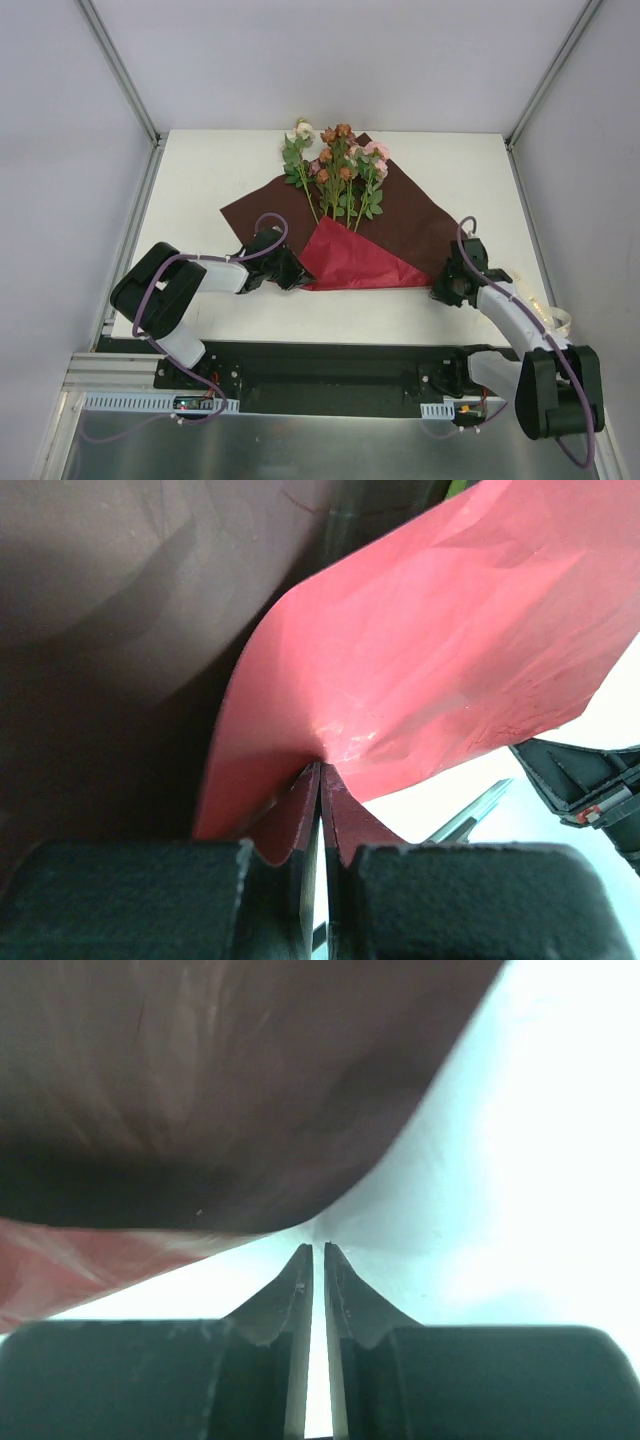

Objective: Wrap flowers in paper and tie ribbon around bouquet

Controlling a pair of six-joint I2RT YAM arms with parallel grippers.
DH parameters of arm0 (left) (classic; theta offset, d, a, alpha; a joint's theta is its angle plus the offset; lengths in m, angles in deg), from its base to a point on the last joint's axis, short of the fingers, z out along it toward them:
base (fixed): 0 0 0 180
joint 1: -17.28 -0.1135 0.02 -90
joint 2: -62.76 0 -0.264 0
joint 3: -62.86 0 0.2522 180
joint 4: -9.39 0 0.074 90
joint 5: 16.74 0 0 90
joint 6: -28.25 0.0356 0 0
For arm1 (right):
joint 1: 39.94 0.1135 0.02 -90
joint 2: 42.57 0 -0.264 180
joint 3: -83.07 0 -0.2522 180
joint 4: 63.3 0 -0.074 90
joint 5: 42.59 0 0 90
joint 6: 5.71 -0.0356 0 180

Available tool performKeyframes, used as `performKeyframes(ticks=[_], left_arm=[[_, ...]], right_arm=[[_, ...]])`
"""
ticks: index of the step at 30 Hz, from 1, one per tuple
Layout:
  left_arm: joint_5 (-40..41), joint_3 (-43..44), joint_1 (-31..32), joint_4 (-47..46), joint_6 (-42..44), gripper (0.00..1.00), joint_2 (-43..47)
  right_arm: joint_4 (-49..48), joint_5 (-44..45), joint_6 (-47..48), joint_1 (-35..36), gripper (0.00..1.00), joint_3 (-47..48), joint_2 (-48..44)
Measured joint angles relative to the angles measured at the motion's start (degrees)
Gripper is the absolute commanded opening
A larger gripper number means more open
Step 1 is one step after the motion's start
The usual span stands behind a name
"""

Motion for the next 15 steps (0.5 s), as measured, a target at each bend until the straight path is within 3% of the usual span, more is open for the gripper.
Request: performKeyframes(ticks=[4,6,7,9,11,13,15], left_arm=[[-1.0,-0.1,-0.3,-0.5,0.1,0.00,-0.3],[-1.5,-0.1,-0.5,-0.7,0.3,0.00,-0.4],[-1.7,-0.1,-0.6,-0.8,0.3,0.00,-0.5],[-2.1,-0.1,-0.7,-0.9,0.6,0.00,-0.6],[-2.2,-0.1,-0.7,-1.0,0.7,0.00,-0.6],[-2.4,-0.1,-0.7,-1.0,0.9,0.00,-0.6],[-2.6,-0.1,-0.7,-1.1,1.0,0.00,-0.6]], right_arm=[[4.3,3.1,1.9,-2.7,0.16,1.1,-4.9],[5.9,3.4,4.9,-0.5,0.27,4.2,-6.2],[5.9,3.1,6.2,1.7,0.39,6.0,-7.0],[5.1,3.0,8.5,7.6,0.45,9.6,-8.7],[1.9,-0.8,10.6,13.6,0.42,12.3,-9.2],[-3.4,-7.2,11.4,17.1,0.24,14.4,-5.5],[-7.6,-12.4,11.8,19.3,0.15,17.7,2.3]])
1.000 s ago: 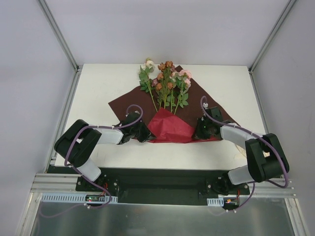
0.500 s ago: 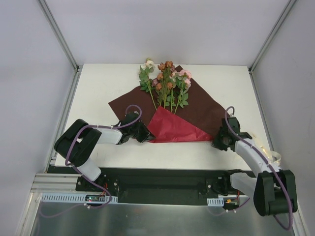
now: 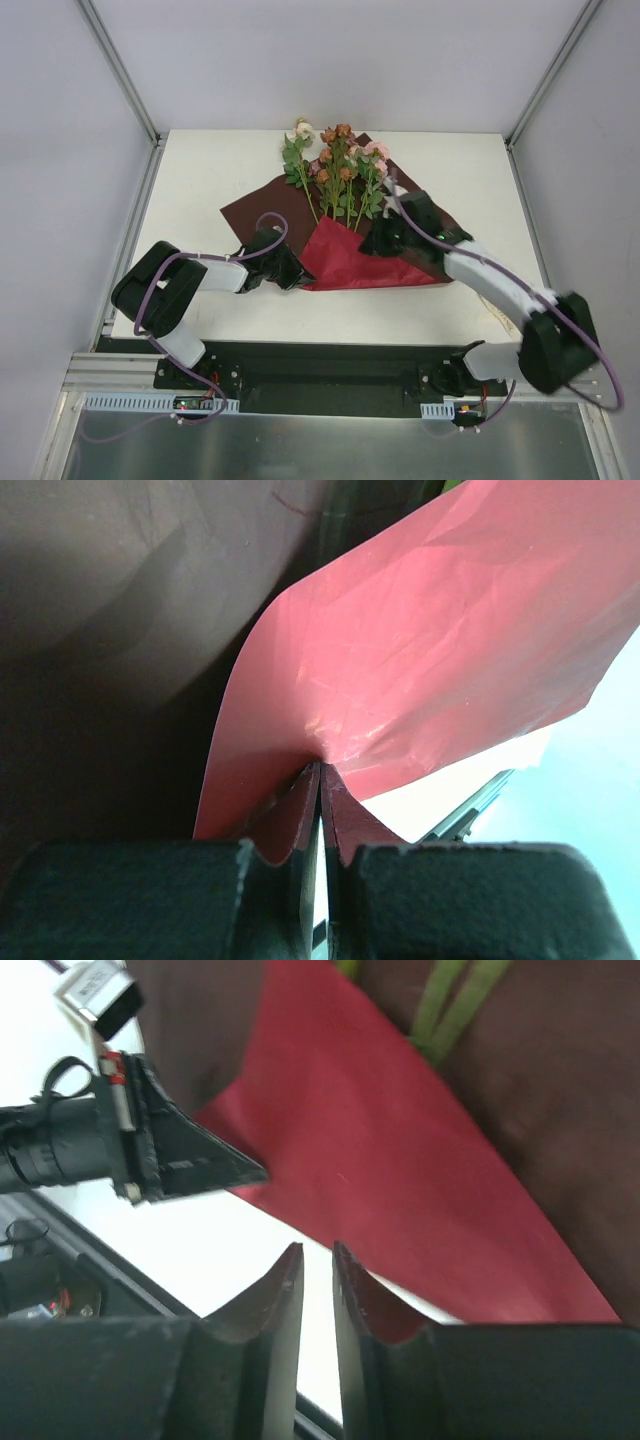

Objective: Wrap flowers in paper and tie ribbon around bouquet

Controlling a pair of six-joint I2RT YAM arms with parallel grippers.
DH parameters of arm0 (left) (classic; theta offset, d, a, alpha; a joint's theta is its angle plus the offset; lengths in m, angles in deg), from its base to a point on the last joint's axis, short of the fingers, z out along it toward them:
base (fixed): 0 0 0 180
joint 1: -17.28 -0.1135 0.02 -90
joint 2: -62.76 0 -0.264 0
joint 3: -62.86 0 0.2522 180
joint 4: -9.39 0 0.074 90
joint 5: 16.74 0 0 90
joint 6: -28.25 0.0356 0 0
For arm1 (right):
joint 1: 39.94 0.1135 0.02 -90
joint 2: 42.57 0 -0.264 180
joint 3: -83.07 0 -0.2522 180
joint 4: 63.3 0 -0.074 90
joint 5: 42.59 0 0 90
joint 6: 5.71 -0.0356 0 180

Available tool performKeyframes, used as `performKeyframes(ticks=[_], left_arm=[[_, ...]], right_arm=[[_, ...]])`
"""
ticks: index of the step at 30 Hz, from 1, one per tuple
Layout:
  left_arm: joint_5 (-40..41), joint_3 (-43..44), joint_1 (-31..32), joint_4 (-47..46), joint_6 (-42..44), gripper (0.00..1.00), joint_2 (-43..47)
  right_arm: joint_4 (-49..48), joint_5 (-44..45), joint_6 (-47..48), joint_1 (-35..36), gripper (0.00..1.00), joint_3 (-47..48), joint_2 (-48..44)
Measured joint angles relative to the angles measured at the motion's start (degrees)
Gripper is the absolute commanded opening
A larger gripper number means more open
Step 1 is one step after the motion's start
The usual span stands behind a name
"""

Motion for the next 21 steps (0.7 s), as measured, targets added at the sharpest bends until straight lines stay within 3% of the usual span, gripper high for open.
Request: performKeyframes(ticks=[3,7,21], left_arm=[[-0.3,0.3,0.0,0.2,0.4,0.00,0.0],[-1.0,1.3,0.0,1.2,1.8,0.00,0.0],[0.2,-2.2,-0.5,4.6,3.6,0.00,5.1]], right_arm=[[-7.0,-6.2,0.2,4.5,0.01,8.8,17.9],[-14.1,-11.8,-1.6,8.1,0.01,13.0,30.8],[-28.8,-17.7,-9.9,8.2,0.01,9.7,42.4]])
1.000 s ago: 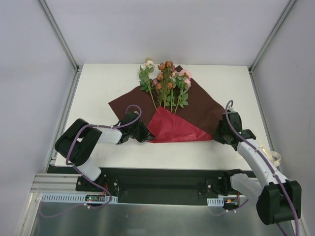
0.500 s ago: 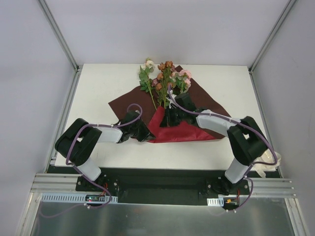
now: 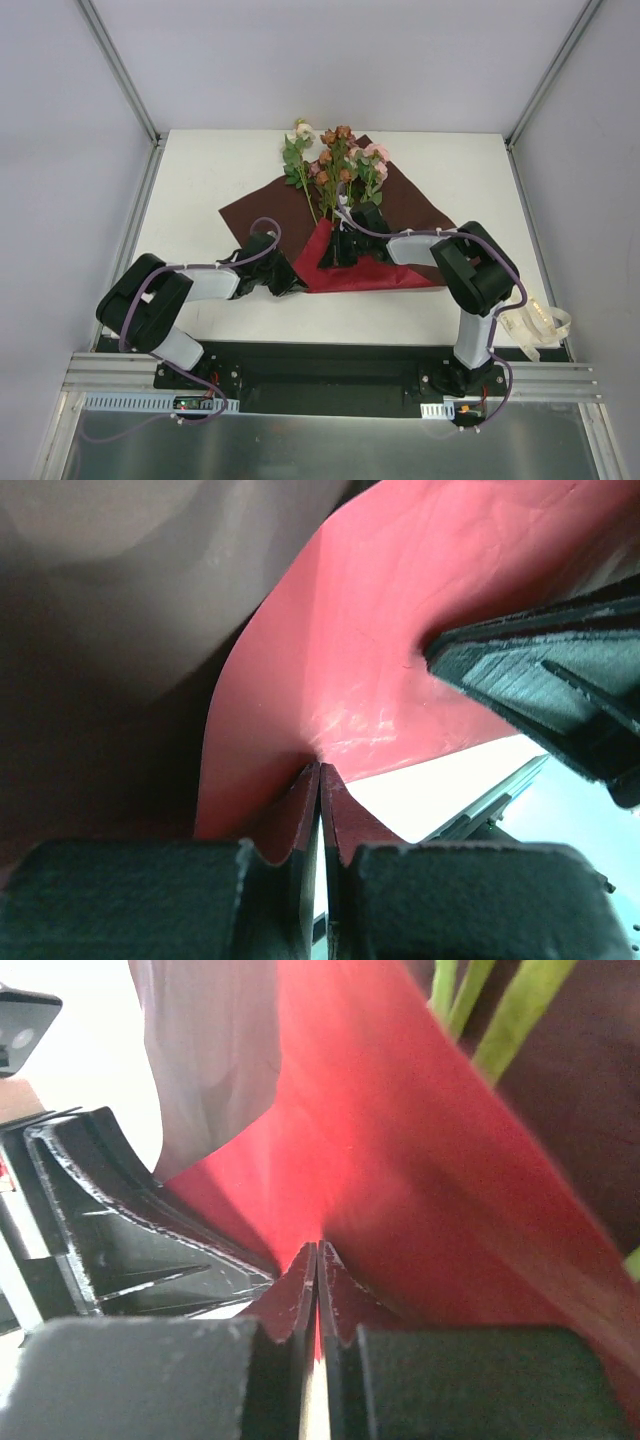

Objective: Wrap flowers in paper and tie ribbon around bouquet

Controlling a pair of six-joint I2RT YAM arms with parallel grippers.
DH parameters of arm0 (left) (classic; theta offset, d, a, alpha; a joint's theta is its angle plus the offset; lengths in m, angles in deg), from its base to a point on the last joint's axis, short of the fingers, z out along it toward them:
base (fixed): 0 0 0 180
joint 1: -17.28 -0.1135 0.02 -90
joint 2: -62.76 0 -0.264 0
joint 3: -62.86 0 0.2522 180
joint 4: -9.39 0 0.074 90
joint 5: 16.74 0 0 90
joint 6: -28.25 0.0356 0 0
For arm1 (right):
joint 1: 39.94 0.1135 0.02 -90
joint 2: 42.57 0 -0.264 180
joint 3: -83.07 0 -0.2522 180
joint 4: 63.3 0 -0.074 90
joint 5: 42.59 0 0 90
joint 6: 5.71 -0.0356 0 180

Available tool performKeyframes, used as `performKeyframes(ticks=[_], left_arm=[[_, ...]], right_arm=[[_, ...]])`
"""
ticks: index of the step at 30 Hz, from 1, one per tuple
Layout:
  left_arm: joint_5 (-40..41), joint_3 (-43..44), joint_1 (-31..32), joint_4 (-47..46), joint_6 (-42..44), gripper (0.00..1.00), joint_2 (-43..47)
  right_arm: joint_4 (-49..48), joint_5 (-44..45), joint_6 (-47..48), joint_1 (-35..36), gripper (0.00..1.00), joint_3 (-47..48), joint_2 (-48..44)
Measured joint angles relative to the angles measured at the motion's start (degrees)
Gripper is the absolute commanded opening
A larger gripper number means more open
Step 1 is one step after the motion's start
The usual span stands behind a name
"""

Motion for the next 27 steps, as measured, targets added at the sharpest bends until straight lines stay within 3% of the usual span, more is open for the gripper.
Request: performKeyframes(ticks=[13,21,27], left_arm=[[3.3,-11.2,-7.5,0.3,-1.4,0.00,12.0],[4.8,-11.9,-10.7,4.9,-0.2,0.00,16.7],[5.3,-12.1,-17.6,10.5,0.9,0.00,20.7]], right_arm=[[-3.1,-0.8,-0.7,-0.6,0.01,-1.6,0.6],[-3.4,-1.7,-0.5,-0.6,0.01,-1.6,0.6],[-0.1,-1.6,2.0,-0.3,0.01,-0.2,0.6]])
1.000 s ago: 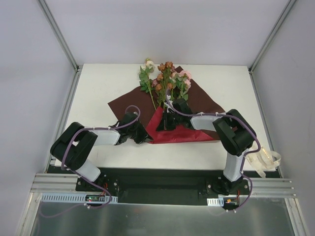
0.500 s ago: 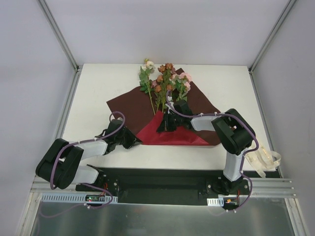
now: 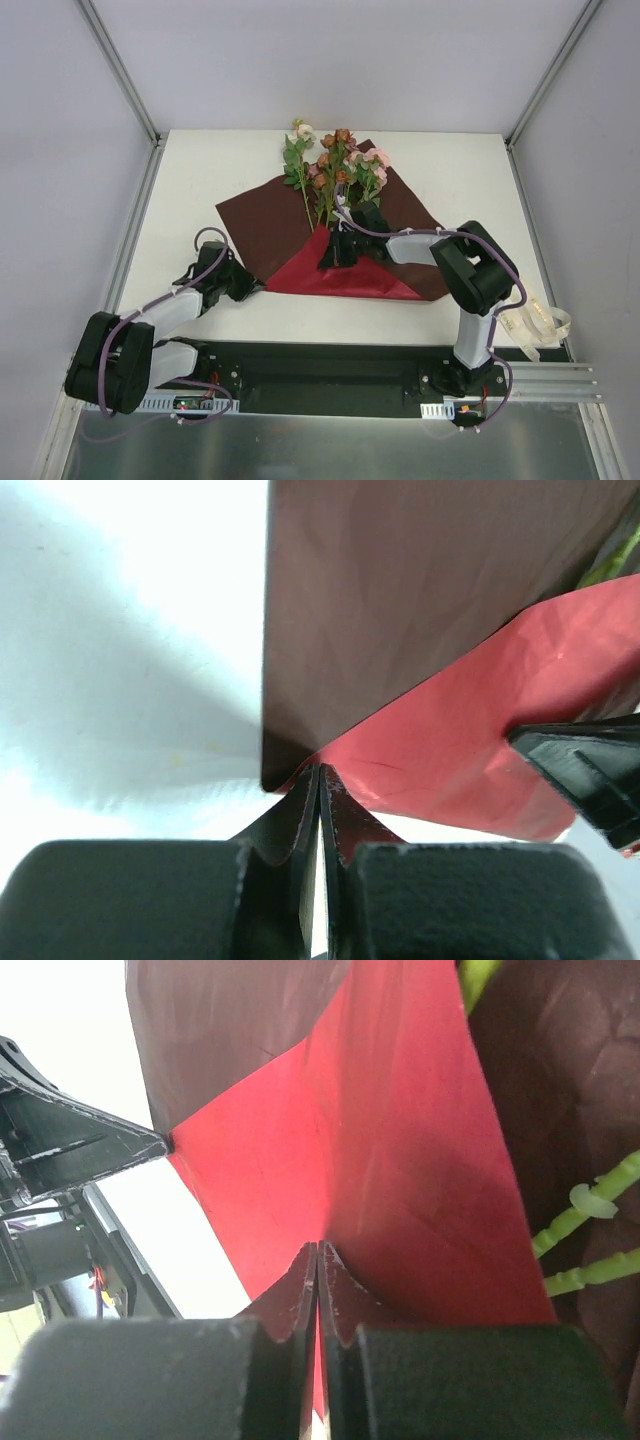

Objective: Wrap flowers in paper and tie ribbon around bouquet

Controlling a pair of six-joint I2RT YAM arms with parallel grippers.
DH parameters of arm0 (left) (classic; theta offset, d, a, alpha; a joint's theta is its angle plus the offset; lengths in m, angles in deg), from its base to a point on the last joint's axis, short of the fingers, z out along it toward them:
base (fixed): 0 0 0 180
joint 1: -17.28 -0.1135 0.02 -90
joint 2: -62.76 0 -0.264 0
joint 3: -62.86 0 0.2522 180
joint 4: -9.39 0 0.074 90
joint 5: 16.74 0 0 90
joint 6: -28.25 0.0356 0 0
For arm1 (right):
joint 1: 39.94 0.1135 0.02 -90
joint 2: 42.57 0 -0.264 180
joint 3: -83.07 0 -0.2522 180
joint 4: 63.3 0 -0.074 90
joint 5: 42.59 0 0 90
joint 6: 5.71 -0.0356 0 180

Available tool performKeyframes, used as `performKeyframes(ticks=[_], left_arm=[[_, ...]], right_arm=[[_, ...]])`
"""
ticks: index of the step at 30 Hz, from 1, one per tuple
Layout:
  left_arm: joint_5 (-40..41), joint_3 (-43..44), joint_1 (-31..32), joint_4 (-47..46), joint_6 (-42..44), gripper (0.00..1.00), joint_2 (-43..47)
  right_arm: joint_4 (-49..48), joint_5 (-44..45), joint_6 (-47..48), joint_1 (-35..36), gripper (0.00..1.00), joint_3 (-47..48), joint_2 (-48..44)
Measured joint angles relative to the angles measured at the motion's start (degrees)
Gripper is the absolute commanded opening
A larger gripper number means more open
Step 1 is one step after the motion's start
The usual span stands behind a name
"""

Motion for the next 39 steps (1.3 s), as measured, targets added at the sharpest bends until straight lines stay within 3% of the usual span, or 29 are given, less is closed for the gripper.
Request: performKeyframes(ticks=[3,5,7,10,14,21,28,33,39], left_arm=[[-0.8,0.1,-0.1,3.2,3.4,0.03,4.3],[-1.8,0.4,0.5,5.9,5.9,0.15,8.9],[-3.4,2.0,2.2,7.5,8.2,0.19,13.6],[-7.5,5.9,4.0,6.3,9.7,0.12,15.5],[-14.6,9.8,5.3,-0.3,9.4,0.00,6.6],[-17.7,12.4,8.6,-6.7,8.6,0.00,-12.4],[-12.2,10.9,8.6,-7.6,8.9,0.00,-14.3],[-11.0,9.5,8.0,-8.9,7.4,0.00,-17.7],[-11.1,9.6,8.0,-11.2,5.7,0.00,-19.6]], right_arm=[[2.9,0.1,1.7,0.3,0.02,1.7,0.0],[4.6,0.2,2.8,0.4,0.03,2.7,-0.2],[6.4,0.3,3.7,0.5,0.03,3.7,-0.3],[9.3,0.4,4.8,0.7,0.04,5.6,-0.6],[12.2,0.4,5.6,1.1,0.07,7.6,-1.5],[16.0,1.6,5.9,2.5,0.11,8.9,-5.0],[15.7,4.7,7.1,7.9,0.11,1.6,-10.3],[17.0,7.1,7.3,6.8,0.10,-6.3,-14.5],[20.7,10.8,7.1,5.6,0.09,-16.3,-25.9]])
